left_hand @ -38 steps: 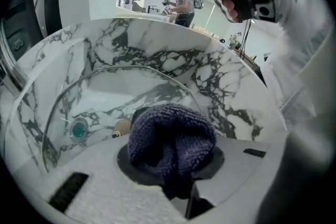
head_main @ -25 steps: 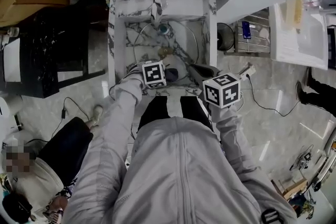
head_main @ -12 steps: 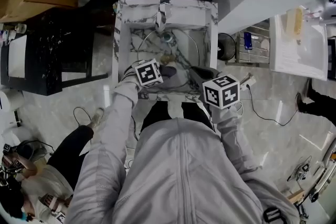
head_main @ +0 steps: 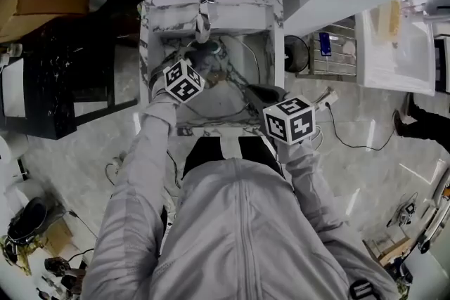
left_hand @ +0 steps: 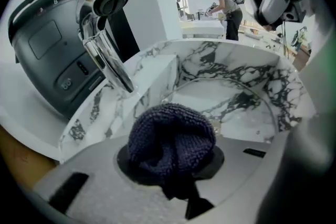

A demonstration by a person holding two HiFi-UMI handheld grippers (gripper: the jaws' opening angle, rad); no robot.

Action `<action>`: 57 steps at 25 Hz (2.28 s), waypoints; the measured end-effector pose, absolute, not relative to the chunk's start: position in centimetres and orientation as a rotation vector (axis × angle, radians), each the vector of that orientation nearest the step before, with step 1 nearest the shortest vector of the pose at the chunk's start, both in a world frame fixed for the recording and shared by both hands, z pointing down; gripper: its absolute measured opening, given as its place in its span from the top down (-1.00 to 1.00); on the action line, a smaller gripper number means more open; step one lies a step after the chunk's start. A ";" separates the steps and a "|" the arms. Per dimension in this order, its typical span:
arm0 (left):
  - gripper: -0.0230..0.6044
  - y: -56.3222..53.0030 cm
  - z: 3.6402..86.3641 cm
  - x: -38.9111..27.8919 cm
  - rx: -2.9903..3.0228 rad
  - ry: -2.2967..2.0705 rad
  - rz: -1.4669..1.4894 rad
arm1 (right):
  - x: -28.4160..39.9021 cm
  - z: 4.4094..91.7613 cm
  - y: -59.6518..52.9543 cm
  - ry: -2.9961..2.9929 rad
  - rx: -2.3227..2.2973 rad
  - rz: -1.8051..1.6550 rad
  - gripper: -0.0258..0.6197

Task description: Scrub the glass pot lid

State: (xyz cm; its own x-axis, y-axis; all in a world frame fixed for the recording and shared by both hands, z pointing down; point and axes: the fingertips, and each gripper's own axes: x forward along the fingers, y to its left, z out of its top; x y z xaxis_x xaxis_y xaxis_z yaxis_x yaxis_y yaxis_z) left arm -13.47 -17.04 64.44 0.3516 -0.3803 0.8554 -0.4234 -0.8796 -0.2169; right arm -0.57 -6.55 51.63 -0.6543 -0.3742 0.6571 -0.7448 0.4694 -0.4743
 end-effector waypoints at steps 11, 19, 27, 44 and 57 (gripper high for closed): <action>0.64 -18.4 69.2 -14.6 2.533 -0.726 1.796 | 1.1 52.5 -6.5 -2.197 1.051 1.129 0.82; 0.64 -15.7 70.4 -13.1 2.501 -0.560 1.736 | 1.1 52.6 -6.3 -2.196 1.072 1.143 0.82; 0.64 -12.8 70.7 -12.8 2.442 -0.417 1.701 | 1.3 52.6 -5.9 -2.198 1.066 1.138 0.82; 0.64 -4.6 70.3 -12.2 2.279 -0.093 1.631 | 1.0 51.9 -5.1 -2.220 1.011 1.100 0.82; 0.64 -1.6 69.4 -11.8 2.203 0.028 1.578 | 0.8 52.0 -4.7 -2.221 0.984 1.095 0.82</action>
